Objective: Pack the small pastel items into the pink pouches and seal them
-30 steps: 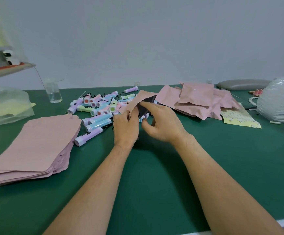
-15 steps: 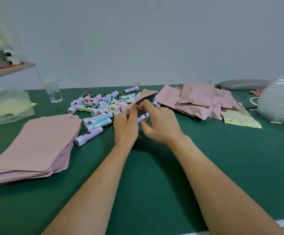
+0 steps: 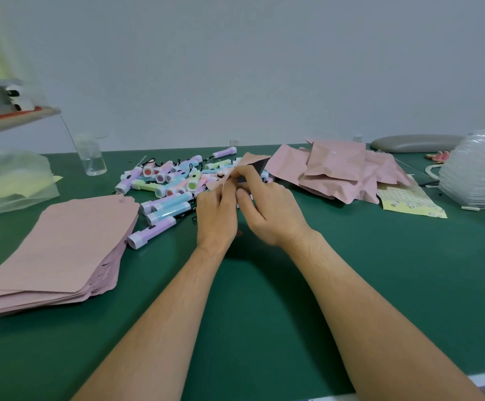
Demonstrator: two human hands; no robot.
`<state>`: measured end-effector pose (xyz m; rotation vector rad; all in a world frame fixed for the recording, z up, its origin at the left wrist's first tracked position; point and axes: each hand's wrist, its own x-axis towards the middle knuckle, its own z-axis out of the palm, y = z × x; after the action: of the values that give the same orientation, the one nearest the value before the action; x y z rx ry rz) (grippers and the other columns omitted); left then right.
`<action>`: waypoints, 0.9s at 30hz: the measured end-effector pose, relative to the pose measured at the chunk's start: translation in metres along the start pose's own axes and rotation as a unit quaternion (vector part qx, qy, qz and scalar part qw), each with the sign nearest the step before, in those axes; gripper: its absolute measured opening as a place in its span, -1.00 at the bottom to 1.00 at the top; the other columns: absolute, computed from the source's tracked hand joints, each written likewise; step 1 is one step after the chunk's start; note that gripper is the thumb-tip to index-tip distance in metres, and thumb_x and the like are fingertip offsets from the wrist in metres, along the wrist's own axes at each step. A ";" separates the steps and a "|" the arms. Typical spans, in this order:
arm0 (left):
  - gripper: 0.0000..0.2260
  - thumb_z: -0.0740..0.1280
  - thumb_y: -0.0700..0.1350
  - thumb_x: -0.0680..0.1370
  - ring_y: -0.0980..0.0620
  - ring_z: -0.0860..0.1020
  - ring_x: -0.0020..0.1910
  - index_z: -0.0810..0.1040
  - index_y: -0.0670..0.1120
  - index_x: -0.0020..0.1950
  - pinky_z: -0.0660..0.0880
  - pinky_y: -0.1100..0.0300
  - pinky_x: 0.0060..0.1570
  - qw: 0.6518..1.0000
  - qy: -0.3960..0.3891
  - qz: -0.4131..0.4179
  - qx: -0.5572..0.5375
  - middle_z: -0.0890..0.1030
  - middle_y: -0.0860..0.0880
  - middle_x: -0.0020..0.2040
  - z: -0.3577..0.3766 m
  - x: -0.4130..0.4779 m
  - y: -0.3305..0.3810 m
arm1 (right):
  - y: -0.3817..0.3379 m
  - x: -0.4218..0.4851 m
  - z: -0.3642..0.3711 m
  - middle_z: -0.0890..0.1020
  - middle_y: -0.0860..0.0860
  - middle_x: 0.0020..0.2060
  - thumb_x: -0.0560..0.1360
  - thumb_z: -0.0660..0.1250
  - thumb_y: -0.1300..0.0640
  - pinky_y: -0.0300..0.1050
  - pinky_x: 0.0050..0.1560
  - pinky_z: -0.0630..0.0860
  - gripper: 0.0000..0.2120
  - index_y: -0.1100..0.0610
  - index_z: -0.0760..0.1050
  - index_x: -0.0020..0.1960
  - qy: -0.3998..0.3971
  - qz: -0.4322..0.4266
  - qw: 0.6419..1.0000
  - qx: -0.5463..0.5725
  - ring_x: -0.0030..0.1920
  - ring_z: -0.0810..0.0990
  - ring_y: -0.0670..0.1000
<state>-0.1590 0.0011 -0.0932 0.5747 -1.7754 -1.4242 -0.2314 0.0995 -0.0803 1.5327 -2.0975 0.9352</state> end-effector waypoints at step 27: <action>-0.57 0.16 0.22 0.71 0.07 0.32 -0.33 0.43 0.10 -0.32 0.21 0.09 -0.33 0.982 -0.024 0.107 0.155 0.41 -0.15 -0.17 -0.006 0.008 -0.004 | -0.001 0.003 -0.014 0.68 -0.04 -0.22 0.48 0.22 0.27 -0.01 -0.37 0.48 -0.77 0.14 0.65 -0.07 0.204 0.007 0.979 -0.019 -0.29 0.57 0.04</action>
<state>-0.1596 -0.0102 -0.0944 0.4928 -2.0478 -1.0307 -0.2330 0.1071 -0.0681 1.1860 -1.8202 1.1001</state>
